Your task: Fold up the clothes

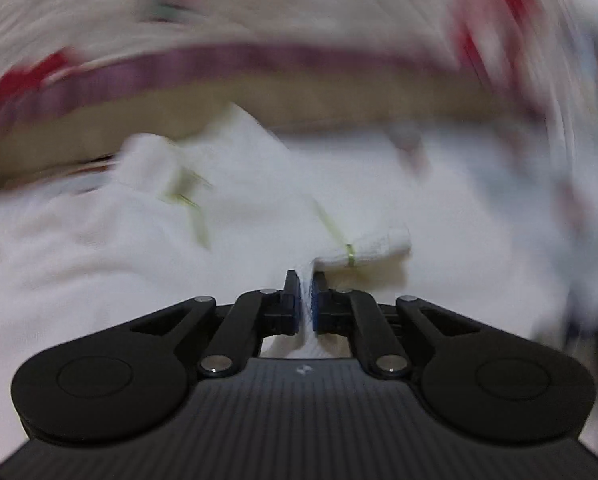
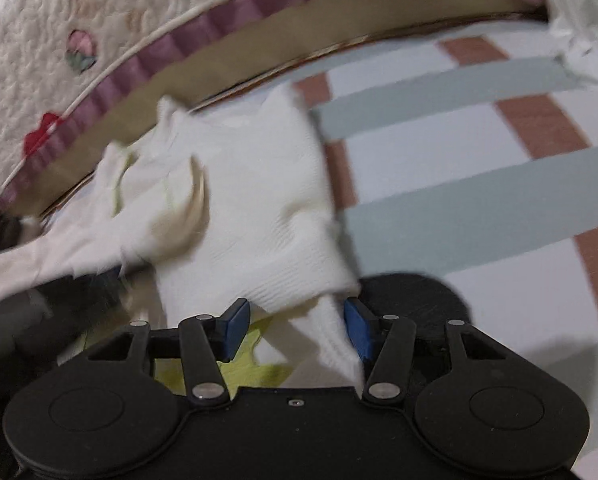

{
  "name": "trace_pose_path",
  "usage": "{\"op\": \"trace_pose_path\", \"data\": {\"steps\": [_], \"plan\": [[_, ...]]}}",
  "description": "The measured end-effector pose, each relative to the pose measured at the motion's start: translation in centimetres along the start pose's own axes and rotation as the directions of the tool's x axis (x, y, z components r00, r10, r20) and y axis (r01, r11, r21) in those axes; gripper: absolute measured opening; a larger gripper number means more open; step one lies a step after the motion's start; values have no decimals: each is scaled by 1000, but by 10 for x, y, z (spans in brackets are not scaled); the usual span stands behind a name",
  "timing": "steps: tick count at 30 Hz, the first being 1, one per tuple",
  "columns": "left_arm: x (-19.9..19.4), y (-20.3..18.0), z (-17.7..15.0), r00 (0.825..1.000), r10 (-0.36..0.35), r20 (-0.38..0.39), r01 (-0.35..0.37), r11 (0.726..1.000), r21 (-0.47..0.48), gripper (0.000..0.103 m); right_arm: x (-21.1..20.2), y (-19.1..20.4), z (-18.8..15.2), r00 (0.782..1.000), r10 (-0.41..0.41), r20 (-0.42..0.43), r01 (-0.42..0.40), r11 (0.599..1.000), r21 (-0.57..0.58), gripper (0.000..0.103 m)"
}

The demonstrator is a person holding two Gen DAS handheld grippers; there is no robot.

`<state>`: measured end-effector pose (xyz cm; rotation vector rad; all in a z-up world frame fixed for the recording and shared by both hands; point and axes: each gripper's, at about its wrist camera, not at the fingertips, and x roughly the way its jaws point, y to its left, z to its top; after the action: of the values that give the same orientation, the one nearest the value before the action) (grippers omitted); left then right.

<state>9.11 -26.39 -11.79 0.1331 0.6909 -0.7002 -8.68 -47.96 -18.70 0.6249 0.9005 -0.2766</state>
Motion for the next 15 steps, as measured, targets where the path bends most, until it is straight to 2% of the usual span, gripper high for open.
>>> {"op": "trace_pose_path", "data": {"steps": [1, 3, 5, 7, 9, 13, 14, 15], "plan": [[-8, 16, 7, 998, 25, 55, -20, 996, -83, 5, 1, 11, -2, 999, -35, 14, 36, 996, -82, 58], [-24, 37, 13, 981, 131, 143, -114, 986, -126, 5, 4, 32, -8, 993, -107, 50, 116, 964, -239, 58], [-34, 54, 9, 966, 176, 191, -150, 978, -142, 5, 12, 41, -11, 989, -140, 43, 146, 947, -285, 58], [-34, 65, 1, 972, 175, 158, -151, 977, -153, 5, 15, 39, -10, 986, -159, 42, 165, 952, -258, 57], [-35, 72, -9, 972, 191, 140, -169, 974, -153, 5, 14, 29, -5, 979, -189, 72, 199, 965, -173, 57], [-50, 85, -21, 958, 214, 191, -166, 957, -239, 5, 13, 6, 3, 977, -155, 148, 152, 988, 25, 56], [-56, 89, -21, 949, 232, 213, -167, 944, -284, 5, 14, 6, 5, 970, -158, 182, 156, 987, 29, 40], [-64, 95, -22, 937, 262, 230, -172, 922, -348, 6, 12, 10, 7, 953, -175, 246, 176, 984, 18, 33]]}}
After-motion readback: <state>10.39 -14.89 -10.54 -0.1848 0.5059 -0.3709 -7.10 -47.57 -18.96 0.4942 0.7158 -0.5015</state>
